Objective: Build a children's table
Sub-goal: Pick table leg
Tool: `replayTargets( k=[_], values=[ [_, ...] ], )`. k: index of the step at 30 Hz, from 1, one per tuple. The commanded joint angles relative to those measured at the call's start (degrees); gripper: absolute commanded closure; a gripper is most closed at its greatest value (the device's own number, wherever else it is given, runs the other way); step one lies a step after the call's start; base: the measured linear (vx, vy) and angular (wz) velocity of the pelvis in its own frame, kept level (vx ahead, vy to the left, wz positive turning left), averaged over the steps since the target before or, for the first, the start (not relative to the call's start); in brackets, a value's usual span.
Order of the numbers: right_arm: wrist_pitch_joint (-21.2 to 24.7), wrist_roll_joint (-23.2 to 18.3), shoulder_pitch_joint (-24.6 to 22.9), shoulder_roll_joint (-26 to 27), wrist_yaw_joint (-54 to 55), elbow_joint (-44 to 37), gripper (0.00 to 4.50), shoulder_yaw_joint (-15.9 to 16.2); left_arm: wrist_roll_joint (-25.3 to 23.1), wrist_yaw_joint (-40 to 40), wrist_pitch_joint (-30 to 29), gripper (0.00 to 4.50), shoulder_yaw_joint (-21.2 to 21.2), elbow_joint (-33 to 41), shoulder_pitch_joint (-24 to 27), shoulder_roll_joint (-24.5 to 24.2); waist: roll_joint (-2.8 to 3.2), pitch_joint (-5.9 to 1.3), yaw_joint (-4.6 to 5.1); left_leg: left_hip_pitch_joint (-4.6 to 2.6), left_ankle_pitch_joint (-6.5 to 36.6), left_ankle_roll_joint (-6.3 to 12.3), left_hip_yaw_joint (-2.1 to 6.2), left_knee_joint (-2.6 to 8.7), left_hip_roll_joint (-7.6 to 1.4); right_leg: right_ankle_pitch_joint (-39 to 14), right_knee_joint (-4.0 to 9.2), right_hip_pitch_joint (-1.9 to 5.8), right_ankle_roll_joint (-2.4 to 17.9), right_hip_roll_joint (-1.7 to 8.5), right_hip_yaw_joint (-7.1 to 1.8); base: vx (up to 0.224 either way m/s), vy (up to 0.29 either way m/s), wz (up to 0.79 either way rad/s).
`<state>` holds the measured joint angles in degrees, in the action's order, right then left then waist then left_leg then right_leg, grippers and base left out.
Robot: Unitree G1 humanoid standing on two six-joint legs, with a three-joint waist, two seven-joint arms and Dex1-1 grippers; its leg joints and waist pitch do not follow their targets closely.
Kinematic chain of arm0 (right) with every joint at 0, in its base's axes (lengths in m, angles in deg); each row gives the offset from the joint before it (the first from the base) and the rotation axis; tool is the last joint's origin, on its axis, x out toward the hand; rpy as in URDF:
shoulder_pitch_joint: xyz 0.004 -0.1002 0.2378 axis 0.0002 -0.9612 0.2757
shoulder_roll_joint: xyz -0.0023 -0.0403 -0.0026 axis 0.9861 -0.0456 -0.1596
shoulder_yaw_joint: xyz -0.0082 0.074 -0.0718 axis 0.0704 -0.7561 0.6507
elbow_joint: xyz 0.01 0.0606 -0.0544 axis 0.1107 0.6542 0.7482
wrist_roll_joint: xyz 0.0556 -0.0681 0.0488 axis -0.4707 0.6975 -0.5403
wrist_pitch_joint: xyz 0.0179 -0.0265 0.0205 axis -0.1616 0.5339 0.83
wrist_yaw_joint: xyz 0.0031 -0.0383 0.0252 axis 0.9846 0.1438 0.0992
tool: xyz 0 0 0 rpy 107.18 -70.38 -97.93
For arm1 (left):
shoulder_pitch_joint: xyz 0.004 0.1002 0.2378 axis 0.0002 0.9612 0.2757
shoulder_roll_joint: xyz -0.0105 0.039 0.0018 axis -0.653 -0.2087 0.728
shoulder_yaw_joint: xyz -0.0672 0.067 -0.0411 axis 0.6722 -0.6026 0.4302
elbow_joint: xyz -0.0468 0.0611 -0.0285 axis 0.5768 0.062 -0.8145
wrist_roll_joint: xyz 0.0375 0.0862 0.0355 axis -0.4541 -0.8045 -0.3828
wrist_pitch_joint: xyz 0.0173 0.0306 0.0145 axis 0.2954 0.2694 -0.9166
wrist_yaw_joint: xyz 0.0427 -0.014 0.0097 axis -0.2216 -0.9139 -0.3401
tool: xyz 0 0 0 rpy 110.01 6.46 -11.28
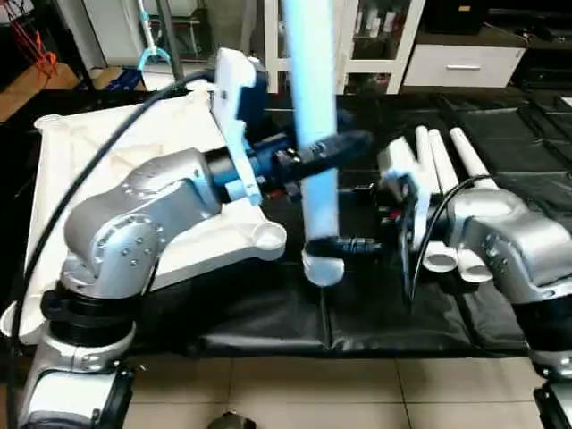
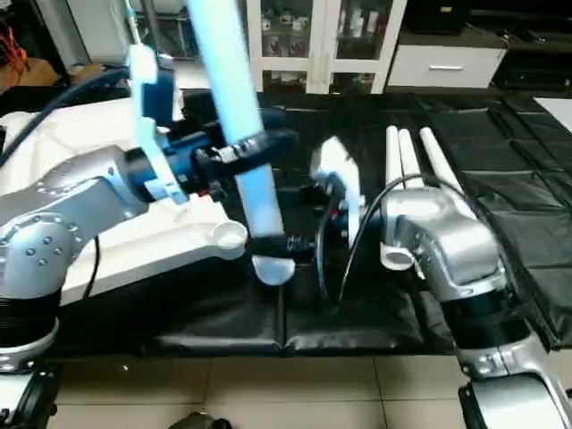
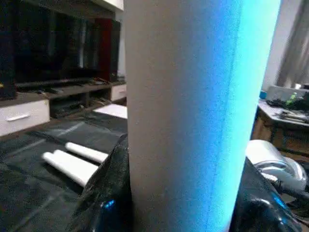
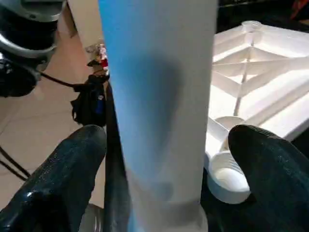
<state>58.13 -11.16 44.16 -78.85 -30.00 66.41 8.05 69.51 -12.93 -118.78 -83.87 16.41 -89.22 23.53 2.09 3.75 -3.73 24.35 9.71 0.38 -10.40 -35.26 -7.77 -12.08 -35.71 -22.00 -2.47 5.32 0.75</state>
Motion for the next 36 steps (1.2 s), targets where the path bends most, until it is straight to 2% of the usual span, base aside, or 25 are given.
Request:
replayTargets(
  k=[1,5,6,11,16,17,19,26,28,32,33,36],
  values=[
    [-1.2,0.3,-0.2,0.0,-0.8,-1.7,0.00,0.3,1.6,-0.6,-1.2,2.73,-0.3,1.7,-0.7,0.1,-0.51,-3.95,-0.21,-2.63,12.0,-0.67,1.65,4.71,-4.29,-2.6,3.19,1.56,17.3,2.73,-1.16,0.000,0.000,0.00],
    [-1.6,-0.1,-0.9,-0.5,-1.9,-2.2,0.00,0.8,3.7,-0.8,-2.7,2.73,0.5,2.7,-0.9,0.6,-0.57,-3.84,-0.15,-2.62,13.2,-0.54,1.69,4.73,-4.29,-4.2,3.29,1.57,17.6,2.73,-1.17,0.000,0.000,0.00],
    [-1.7,-0.1,-1.0,-0.6,-2.2,-2.2,0.30,0.9,3.8,-0.9,-2.9,2.73,0.4,2.9,-1.0,0.5,-0.56,-3.83,-0.17,-2.65,13.3,-0.55,1.71,4.75,-4.31,-4.5,3.31,1.54,17.6,2.74,-1.19,0.000,0.000,0.00],
    [-2.6,0.9,-1.8,-1.5,-4.2,-2.3,0.73,2.2,3.9,-1.3,-3.9,2.73,0.6,3.1,-1.3,0.4,-0.54,-3.71,-0.15,-2.72,14.8,-1.28,1.82,4.86,-4.37,-7.3,3.54,1.42,16.6,2.75,-1.24,0.000,0.000,0.00],
    [-2.9,1.7,-2.8,-2.6,-5.9,-3.0,0.94,3.5,4.5,-1.2,-4.5,2.73,0.8,3.4,-1.4,0.3,-0.56,-3.78,-0.21,-2.68,14.1,-1.17,1.85,4.82,-4.36,-6.0,3.47,1.52,16.5,2.67,-1.24,0.000,0.000,0.00],
    [-2.9,2.1,-3.3,-3.3,-6.7,-3.2,1.19,4.2,4.4,-1.5,-4.6,2.73,0.6,3.5,-1.4,0.1,-0.55,-3.79,-0.16,-2.61,13.7,-0.96,1.89,4.84,-4.38,-5.5,3.41,1.55,16.6,2.70,-1.22,0.000,0.000,0.00],
    [-3.4,2.5,-3.7,-3.7,-7.2,-3.2,1.27,4.7,4.2,-1.6,-4.7,2.73,0.4,3.5,-1.4,0.0,-0.57,-3.81,-0.13,-2.60,13.6,-0.69,1.85,4.79,-4.35,-5.2,3.41,1.60,16.8,2.71,-1.23,0.000,0.000,0.00],
    [-3.7,2.5,-3.7,-3.2,-6.7,-2.6,1.82,4.4,4.4,-1.8,-5.2,2.73,0.1,4.2,-1.2,0.3,-0.49,-3.95,-0.21,-2.73,13.2,-0.23,1.83,4.63,-4.41,-5.0,3.36,1.57,17.5,2.75,-1.19,0.000,0.000,0.00],
    [-3.5,2.1,-3.5,-2.4,-6.2,-2.4,2.13,3.8,4.4,-1.8,-5.4,2.73,-0.4,4.6,-1.1,0.6,-0.52,-3.96,-0.17,-2.68,13.3,-0.20,1.83,4.66,-4.41,-4.9,3.33,1.57,17.6,2.74,-1.19,0.000,0.000,0.00],
    [-3.0,1.8,-3.4,-2.4,-6.5,-2.5,2.31,3.8,4.2,-2.0,-5.5,2.73,-1.0,5.1,-0.8,0.9,-0.50,-3.95,-0.20,-2.73,14.0,-0.46,1.85,4.69,-4.40,-5.6,3.33,1.57,17.4,2.71,-1.18,0.000,0.000,0.00],
    [-2.9,1.8,-3.4,-2.4,-6.6,-2.5,2.49,3.8,4.2,-2.0,-5.6,2.73,-1.1,5.2,-0.8,1.1,-0.62,-4.00,-0.18,-2.73,14.0,-0.53,1.82,4.64,-4.38,-5.6,3.36,1.61,17.4,2.73,-1.19,0.000,0.000,0.00],
    [-2.9,1.8,-3.5,-2.5,-6.7,-2.5,2.54,3.8,3.9,-2.2,-5.7,2.73,-1.5,5.4,-0.8,1.1,-0.54,-3.96,-0.19,-2.72,14.4,-0.72,1.86,4.69,-4.39,-6.3,3.37,1.56,17.1,2.74,-1.19,0.000,0.000,0.00]
  ],
)
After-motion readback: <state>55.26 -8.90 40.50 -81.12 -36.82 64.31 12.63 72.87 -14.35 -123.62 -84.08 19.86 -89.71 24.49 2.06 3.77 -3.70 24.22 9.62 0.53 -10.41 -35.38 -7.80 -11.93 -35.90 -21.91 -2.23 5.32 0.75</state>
